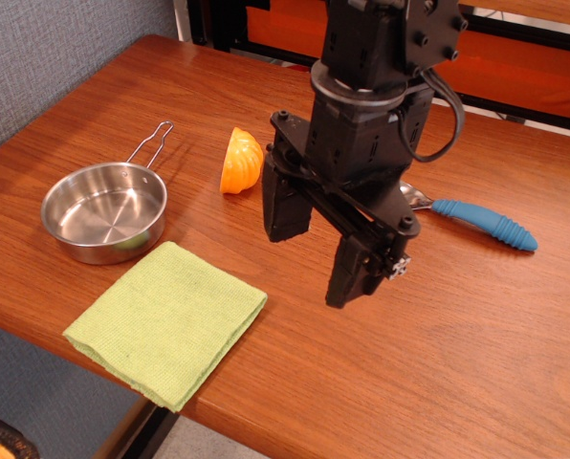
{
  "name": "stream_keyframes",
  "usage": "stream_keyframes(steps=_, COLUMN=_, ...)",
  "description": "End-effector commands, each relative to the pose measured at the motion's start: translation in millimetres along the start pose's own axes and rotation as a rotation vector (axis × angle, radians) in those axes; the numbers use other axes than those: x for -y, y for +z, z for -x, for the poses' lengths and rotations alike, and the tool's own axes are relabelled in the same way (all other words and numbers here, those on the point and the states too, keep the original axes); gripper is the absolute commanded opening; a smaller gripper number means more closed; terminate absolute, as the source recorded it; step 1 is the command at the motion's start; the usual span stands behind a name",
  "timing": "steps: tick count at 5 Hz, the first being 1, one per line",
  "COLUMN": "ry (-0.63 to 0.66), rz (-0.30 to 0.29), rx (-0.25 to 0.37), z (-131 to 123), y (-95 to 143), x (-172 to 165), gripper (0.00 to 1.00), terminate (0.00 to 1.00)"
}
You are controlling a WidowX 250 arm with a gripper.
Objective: Move the spatula to the front edge of the table
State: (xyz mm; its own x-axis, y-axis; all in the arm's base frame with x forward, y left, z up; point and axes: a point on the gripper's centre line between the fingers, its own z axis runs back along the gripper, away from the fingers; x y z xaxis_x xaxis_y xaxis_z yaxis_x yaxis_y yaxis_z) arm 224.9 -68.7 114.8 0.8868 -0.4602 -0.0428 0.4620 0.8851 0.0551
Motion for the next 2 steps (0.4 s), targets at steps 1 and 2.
stream_keyframes(steps=1, ry=0.0, rz=0.0, rx=0.0, z=0, y=0, x=0, gripper=1.0, terminate=0.0)
stream_keyframes(steps=2, ry=0.04, rz=-0.004, rx=0.012, z=-11, y=1, x=6, gripper=1.0, terminate=0.0)
